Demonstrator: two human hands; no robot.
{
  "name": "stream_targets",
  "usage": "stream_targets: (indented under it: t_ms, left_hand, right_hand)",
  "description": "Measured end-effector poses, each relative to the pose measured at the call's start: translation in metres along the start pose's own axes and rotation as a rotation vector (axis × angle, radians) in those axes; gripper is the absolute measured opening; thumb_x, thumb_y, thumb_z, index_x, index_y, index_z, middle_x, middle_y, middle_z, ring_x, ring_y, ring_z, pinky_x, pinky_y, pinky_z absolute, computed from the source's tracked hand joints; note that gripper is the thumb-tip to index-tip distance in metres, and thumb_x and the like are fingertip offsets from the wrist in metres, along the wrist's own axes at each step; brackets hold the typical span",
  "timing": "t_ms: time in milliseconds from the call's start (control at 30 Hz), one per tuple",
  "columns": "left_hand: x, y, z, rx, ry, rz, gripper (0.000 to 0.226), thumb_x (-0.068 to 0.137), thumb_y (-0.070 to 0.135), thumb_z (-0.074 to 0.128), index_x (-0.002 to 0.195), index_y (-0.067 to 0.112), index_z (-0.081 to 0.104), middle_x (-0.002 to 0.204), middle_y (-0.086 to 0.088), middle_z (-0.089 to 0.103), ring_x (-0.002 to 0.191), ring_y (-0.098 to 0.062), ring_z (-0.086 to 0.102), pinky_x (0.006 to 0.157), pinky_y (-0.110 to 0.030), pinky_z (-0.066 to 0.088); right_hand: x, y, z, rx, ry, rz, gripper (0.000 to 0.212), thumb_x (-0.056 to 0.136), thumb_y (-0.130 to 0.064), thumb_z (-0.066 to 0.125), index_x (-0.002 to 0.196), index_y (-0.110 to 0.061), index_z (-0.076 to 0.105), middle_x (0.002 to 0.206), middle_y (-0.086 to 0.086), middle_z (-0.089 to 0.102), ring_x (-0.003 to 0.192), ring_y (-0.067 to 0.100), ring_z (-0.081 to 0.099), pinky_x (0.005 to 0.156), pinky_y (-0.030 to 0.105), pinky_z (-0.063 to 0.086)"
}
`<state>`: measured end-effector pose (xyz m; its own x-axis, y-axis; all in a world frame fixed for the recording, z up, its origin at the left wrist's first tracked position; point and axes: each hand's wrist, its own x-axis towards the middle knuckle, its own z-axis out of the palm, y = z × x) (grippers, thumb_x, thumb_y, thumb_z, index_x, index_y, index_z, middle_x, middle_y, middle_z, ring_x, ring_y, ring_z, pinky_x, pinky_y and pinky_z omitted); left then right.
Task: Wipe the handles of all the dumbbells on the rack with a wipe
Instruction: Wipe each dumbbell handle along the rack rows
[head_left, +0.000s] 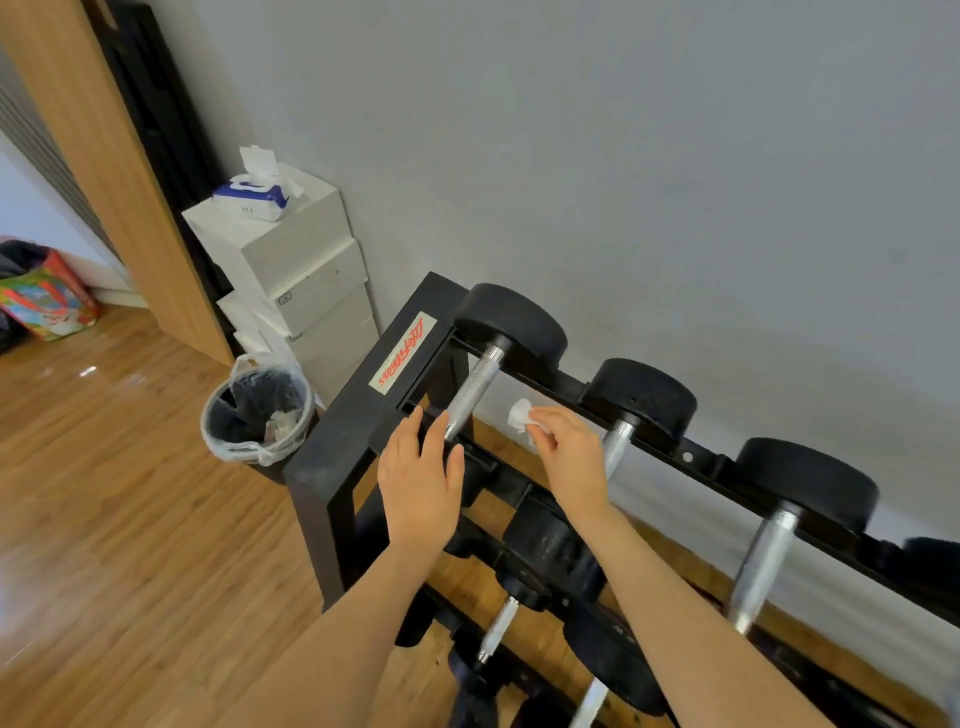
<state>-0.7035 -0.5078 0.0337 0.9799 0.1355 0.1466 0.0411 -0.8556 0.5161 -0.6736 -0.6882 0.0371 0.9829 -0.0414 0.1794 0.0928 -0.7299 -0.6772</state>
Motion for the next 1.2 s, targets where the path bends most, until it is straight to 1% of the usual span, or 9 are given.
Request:
stream_targets:
  t_ms: [67,233,333,667,800,867,1033,1100,1200]
  left_hand:
    - [-0.006,0.011,0.002,-0.008,-0.004,0.062,0.043,0.095,0.025,0.056,0.137,0.016,0.054,0.144,-0.015,0.049,0.133,-0.035,0.045,0.108,-0.051,0.037]
    - [-0.020,0.035,0.011,-0.065,-0.072,0.139,0.042,0.097,0.023,0.057,0.139,0.017,0.053,0.145,-0.013,0.047,0.136,-0.031,0.042,0.109,-0.048,0.035]
    - [-0.027,0.047,0.023,-0.092,-0.108,0.135,0.042,0.098,0.023,0.056,0.140,0.017,0.052,0.147,-0.013,0.045,0.138,-0.029,0.040,0.111,-0.044,0.033]
    - [-0.061,0.099,0.064,-0.154,-0.110,-0.075,0.043,0.102,0.025,0.048,0.143,0.014,0.048,0.148,-0.008,0.045,0.137,-0.023,0.040,0.112,-0.038,0.032]
    - [-0.074,0.119,0.079,-0.177,-0.059,-0.198,0.040,0.102,0.025,0.047,0.141,0.017,0.050,0.144,-0.004,0.048,0.133,-0.021,0.044,0.109,-0.038,0.036]
    - [-0.077,0.125,0.086,-0.171,-0.036,-0.224,0.039,0.102,0.026,0.047,0.140,0.017,0.051,0.142,-0.003,0.050,0.130,-0.019,0.045,0.107,-0.037,0.037]
    - [-0.078,0.127,0.096,-0.106,0.024,-0.255,0.036,0.101,0.024,0.049,0.135,0.015,0.056,0.135,-0.003,0.055,0.123,-0.020,0.050,0.101,-0.037,0.041]
    - [-0.077,0.126,0.099,-0.077,0.043,-0.256,0.033,0.101,0.023,0.049,0.131,0.014,0.059,0.131,-0.003,0.057,0.119,-0.021,0.053,0.097,-0.036,0.043]
    - [-0.078,0.125,0.105,-0.032,0.078,-0.243,0.030,0.100,0.022,0.049,0.125,0.015,0.064,0.126,-0.001,0.061,0.115,-0.020,0.056,0.093,-0.037,0.046]
  right_hand:
    - [-0.016,0.004,-0.011,-0.021,0.023,0.028,0.027,0.092,-0.016,0.062,0.117,-0.009,0.067,0.116,0.005,0.067,0.106,0.013,0.062,0.092,0.009,0.036]
    - [-0.047,0.024,-0.034,-0.054,0.092,0.093,0.024,0.092,-0.018,0.063,0.113,-0.010,0.068,0.115,0.006,0.067,0.104,0.017,0.063,0.098,0.026,0.045]
    - [-0.057,0.037,-0.039,-0.066,0.089,0.112,0.026,0.092,-0.020,0.062,0.115,-0.010,0.067,0.118,0.006,0.066,0.106,0.018,0.063,0.097,0.021,0.040]
    - [-0.055,0.075,-0.057,0.018,0.029,0.083,0.030,0.093,-0.017,0.061,0.121,-0.008,0.063,0.123,0.007,0.064,0.112,0.017,0.059,0.098,0.017,0.036]
    - [-0.049,0.090,-0.063,0.060,-0.014,0.040,0.036,0.094,-0.017,0.059,0.128,-0.009,0.058,0.128,0.007,0.060,0.116,0.014,0.057,0.100,0.028,0.047]
    - [-0.045,0.095,-0.065,0.092,-0.030,0.035,0.037,0.095,-0.016,0.055,0.132,-0.009,0.054,0.131,0.006,0.056,0.117,0.015,0.056,0.098,0.028,0.048]
    - [-0.031,0.105,-0.067,0.141,-0.055,0.025,0.040,0.098,-0.010,0.049,0.138,-0.010,0.048,0.139,0.007,0.050,0.125,0.016,0.050,0.099,0.020,0.040]
    - [-0.027,0.109,-0.064,0.131,-0.054,0.010,0.040,0.098,-0.012,0.048,0.138,-0.010,0.048,0.138,0.007,0.051,0.126,0.017,0.050,0.101,0.022,0.039]
    - [-0.027,0.117,-0.059,0.055,0.026,-0.073,0.038,0.095,-0.016,0.055,0.132,-0.009,0.055,0.127,0.009,0.061,0.115,0.020,0.060,0.093,0.031,0.051]
